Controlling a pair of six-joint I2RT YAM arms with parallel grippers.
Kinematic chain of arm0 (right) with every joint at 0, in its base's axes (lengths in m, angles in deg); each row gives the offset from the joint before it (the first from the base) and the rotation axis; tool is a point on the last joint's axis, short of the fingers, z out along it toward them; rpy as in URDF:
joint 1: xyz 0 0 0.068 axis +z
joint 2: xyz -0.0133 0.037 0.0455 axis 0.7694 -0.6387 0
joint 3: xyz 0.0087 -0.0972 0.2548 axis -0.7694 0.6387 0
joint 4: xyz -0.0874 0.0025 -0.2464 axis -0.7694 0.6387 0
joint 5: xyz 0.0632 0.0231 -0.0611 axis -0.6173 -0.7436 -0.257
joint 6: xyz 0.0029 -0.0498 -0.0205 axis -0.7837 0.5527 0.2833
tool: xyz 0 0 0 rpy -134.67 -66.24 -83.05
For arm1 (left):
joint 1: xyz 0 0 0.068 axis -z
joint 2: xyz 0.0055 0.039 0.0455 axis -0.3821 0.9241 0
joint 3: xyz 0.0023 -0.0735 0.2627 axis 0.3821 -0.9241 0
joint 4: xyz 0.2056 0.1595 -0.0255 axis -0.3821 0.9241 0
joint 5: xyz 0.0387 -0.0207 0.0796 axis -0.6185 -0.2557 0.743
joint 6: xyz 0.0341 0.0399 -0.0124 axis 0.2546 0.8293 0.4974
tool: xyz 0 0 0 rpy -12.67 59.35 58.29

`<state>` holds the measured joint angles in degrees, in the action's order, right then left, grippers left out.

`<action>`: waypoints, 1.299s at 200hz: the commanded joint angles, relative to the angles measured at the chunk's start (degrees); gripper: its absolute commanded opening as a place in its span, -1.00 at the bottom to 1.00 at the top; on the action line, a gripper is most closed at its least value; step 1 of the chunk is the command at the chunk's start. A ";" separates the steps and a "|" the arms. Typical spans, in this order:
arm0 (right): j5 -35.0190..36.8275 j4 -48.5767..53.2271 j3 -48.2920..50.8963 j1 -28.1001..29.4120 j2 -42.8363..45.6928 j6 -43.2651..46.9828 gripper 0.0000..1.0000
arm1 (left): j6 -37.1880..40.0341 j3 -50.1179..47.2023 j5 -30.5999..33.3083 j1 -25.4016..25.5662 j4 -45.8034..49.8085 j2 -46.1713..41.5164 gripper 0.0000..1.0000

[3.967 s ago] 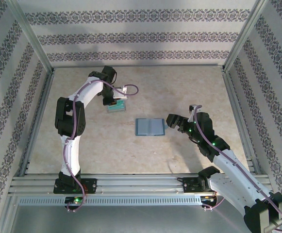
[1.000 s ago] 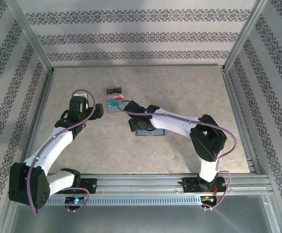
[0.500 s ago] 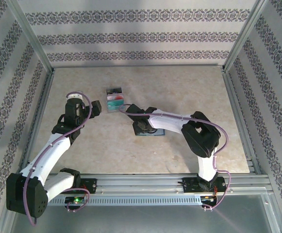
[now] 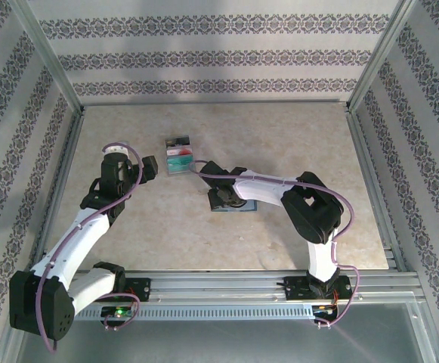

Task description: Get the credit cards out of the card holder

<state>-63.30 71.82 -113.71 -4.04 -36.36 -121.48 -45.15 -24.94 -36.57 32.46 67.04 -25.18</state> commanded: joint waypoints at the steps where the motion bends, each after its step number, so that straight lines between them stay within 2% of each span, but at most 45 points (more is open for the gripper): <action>1: 0.53 1.43 1.72 -0.37 -1.83 -1.30 0.09 | 0.57 -0.36 0.49 -0.70 -2.19 -0.87 0.99; 37: 2.12 1.90 2.18 -0.45 0.81 -1.06 -0.30 | 0.75 0.46 -0.76 -0.68 -1.93 0.10 0.99; 55: 3.74 2.54 2.18 -0.60 2.17 -0.82 -0.42 | 0.34 0.74 -2.22 -0.72 -2.35 0.30 0.99; 88: 7.74 3.44 2.52 -0.97 4.36 -1.31 -0.38 | 0.56 1.88 -3.54 -0.73 -1.93 -0.31 0.99; 163: 14.70 7.31 4.20 -2.26 7.36 -1.82 -0.23 | 1.61 1.66 -2.26 -0.68 -0.66 -3.19 0.99; 211: 15.40 6.83 9.62 -4.81 12.01 -3.15 -0.24 | 1.61 1.52 -2.27 -0.69 -0.84 -3.21 0.99; 260: 14.92 9.56 10.62 -5.00 19.57 -4.94 -0.24 | 1.89 1.47 -2.09 -0.69 -1.01 -3.05 0.99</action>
<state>-49.21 79.30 -103.24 -9.31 -22.09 -124.41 -44.27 -24.89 -38.93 32.46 66.67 -27.69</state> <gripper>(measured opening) 0.382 0.994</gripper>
